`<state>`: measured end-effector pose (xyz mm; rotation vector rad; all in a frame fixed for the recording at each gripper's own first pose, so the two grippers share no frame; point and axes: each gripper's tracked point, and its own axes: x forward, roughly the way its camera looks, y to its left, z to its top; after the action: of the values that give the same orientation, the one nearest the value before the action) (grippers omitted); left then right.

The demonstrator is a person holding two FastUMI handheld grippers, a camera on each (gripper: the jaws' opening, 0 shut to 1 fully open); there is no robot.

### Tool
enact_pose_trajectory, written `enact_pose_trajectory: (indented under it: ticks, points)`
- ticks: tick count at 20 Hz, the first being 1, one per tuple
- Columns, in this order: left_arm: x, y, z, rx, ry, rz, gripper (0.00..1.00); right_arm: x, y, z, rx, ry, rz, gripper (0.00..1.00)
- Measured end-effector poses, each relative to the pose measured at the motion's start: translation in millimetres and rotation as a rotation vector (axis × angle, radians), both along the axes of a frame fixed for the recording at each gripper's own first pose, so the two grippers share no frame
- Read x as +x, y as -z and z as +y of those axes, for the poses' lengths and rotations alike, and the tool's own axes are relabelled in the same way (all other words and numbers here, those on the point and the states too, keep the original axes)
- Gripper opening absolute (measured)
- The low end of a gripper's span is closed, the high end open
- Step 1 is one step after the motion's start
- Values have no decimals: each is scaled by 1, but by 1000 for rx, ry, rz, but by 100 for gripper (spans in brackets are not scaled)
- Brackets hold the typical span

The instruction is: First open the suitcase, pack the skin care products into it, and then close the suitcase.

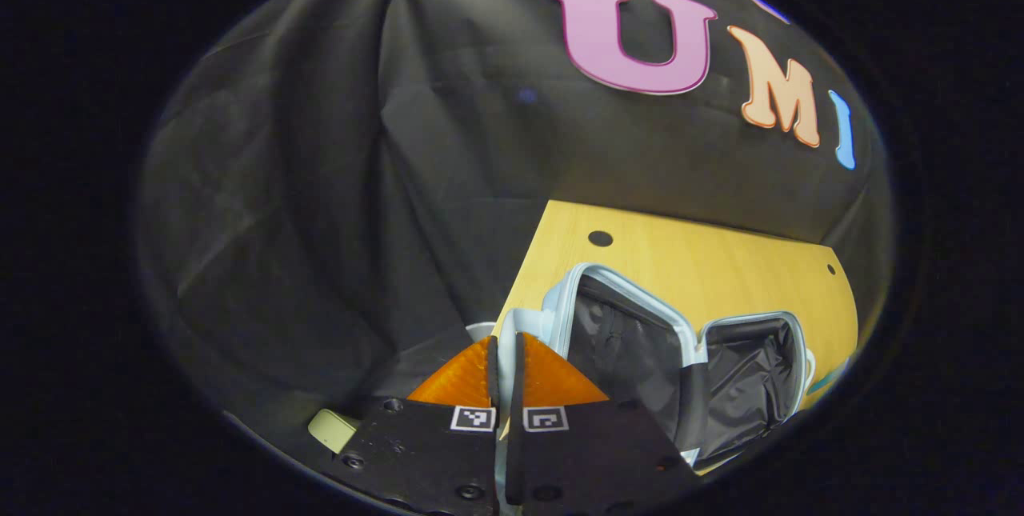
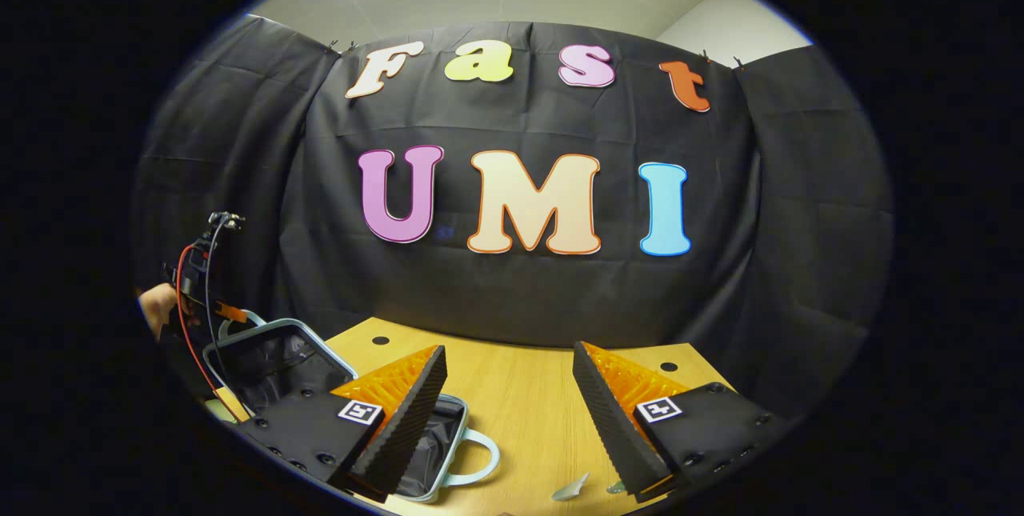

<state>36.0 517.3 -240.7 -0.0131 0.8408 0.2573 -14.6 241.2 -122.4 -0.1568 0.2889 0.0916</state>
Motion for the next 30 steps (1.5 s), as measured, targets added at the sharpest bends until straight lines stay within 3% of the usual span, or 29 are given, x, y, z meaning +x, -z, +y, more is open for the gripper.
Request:
enact_pose_trajectory:
  ticks: [12, 13, 15, 17, 20, 25, 30]
  points:
    - [-11, 95, 27, 26, -145, 92, 3, 1, 9, -15, 6, 29, 37, 100]
    - [-14, 98, 26, 1, -165, 84, 15, 1, 7, -17, 8, 30, 33, 100]
    - [-10, 91, 15, -30, -226, 10, 58, 3, 4, -25, 14, 36, 14, 100]
    - [-10, 66, 7, 16, -275, -103, 100, 4, -3, -37, 29, 54, -19, 100]
    - [-4, 0, -19, 98, -268, -270, 95, 8, -11, -57, 49, 65, -49, 100]
    - [-7, -105, -110, 140, -125, -417, 95, 15, -21, -97, 57, 56, -70, 99]
    - [2, -147, -214, 108, -37, -507, 95, 13, -27, -138, 87, 40, -68, 99]
